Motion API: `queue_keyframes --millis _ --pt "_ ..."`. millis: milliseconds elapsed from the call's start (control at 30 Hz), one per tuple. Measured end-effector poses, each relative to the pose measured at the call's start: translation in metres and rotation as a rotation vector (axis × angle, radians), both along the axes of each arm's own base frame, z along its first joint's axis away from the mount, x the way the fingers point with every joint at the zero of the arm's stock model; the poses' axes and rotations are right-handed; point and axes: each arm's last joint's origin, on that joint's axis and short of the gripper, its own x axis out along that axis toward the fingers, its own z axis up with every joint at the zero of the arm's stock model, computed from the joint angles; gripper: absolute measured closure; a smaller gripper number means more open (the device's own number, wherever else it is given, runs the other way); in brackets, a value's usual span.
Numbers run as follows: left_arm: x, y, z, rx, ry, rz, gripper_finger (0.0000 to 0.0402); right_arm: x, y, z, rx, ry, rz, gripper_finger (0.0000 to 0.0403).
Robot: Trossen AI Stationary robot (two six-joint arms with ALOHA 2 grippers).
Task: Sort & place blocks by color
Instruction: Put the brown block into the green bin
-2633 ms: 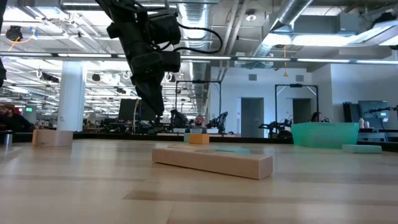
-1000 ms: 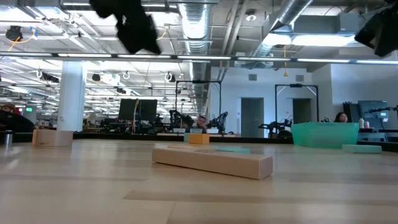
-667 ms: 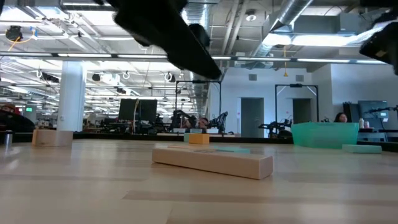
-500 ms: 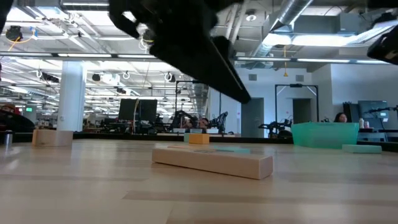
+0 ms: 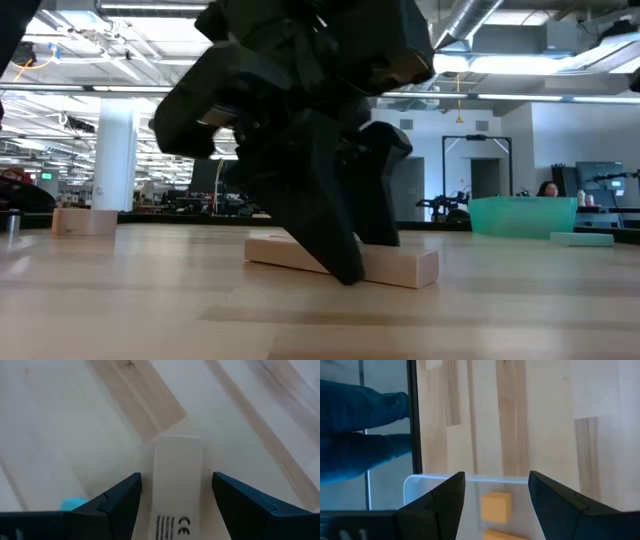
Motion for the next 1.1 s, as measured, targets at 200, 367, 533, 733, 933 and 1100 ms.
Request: queue_keyframes --millis 200,367,533,733,933,1100 --pt "-0.001 0.000 -0.002 0.019 0.013 -0.039 0.0229 -0.006 0.005 0.000 0.005 0.008 0.016 0.0163" --pt "-0.003 0.002 0.004 -0.032 0.046 0.045 0.0306 -0.008 0.005 -0.001 -0.018 0.018 0.029 0.0163" --pt "-0.012 0.014 0.041 -0.137 0.079 0.259 0.0306 -0.009 -0.001 0.000 -0.039 0.018 0.030 0.0163" --pt "-0.055 0.020 0.110 -0.246 0.197 0.467 0.0306 -0.010 -0.007 0.006 -0.082 -0.063 -0.012 0.0163" --pt "-0.108 0.012 0.137 -0.139 0.377 0.695 0.0306 -0.004 -0.016 0.009 -0.263 -0.222 -0.097 0.0163" --pt "-0.132 0.013 0.158 -0.107 0.354 0.816 0.0306 0.007 -0.028 0.011 -0.317 -0.277 -0.223 0.0163"
